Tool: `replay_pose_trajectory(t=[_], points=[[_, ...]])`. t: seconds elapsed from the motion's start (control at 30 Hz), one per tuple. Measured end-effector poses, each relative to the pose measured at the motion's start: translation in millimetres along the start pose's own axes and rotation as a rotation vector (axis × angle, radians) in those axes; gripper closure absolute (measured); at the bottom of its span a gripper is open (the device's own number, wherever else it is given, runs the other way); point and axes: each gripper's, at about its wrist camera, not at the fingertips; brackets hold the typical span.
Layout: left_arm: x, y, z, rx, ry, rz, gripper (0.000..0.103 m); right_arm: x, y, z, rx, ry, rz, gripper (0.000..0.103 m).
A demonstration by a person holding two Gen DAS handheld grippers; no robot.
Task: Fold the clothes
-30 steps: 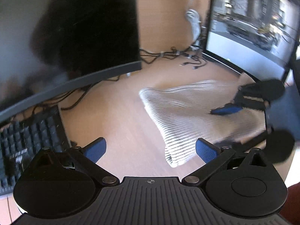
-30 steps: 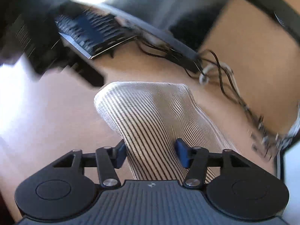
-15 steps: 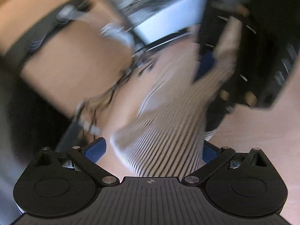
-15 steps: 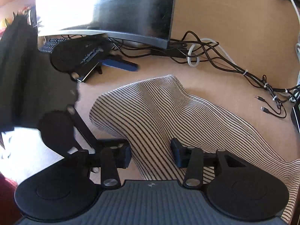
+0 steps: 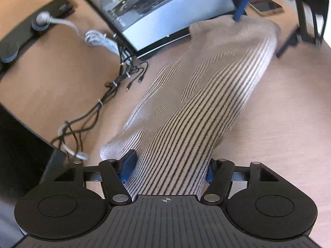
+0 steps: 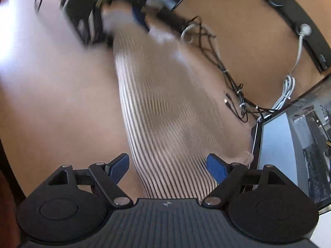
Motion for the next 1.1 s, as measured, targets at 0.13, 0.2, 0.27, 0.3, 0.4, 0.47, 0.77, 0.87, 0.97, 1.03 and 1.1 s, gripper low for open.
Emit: replay_pose_trajectory(t=[0.13,0.2,0.27,0.3,0.4,0.47,0.77,0.87,0.97,1.03,1.1], points=[[-3,-1,-2,0.041,0.007,-0.008,0.042,-18,-6,-3,0.146,0.104,0.027,0.016],[-2,-2,-1,0.055,-0.009,-0.008,0.046,-30,-11,8,0.156,0.059,-0.015,0.06],[0,-3,1,0.07,-0.024,-0.009,0.054,-37,-15,10,0.211,0.057,-0.041,0.07],[0,-4,2,0.077,-0.032,-0.01,0.056,-39,-18,10,0.248,0.066,-0.036,0.073],[13,-8,-11,0.126,-0.036,-0.013,0.065,-18,-29,18,0.269,0.084,-0.002,0.077],[32,-12,-29,0.182,-0.038,0.004,0.07,7,-46,32,0.263,0.09,0.029,0.078],[177,-17,-85,0.262,0.069,0.05,0.074,80,-96,70,0.083,-0.102,0.069,0.078],[217,-16,-85,0.248,0.14,0.009,0.074,83,-103,76,0.028,-0.213,0.047,0.079],[224,-17,-86,0.264,0.218,-0.054,0.074,85,-110,82,-0.027,-0.323,0.026,0.079],[198,-16,-91,0.262,0.224,-0.084,0.073,87,-114,86,-0.064,-0.397,0.011,0.078],[160,-13,-98,0.266,0.206,-0.107,0.071,88,-119,90,-0.102,-0.471,-0.003,0.076]])
Point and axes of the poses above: each gripper's, at about its wrist camera, not at the fingertips, and x roughly against the way its jaws point, z to its right, y to its underside, and after that the axes turned 1 degree about -z, right-handed
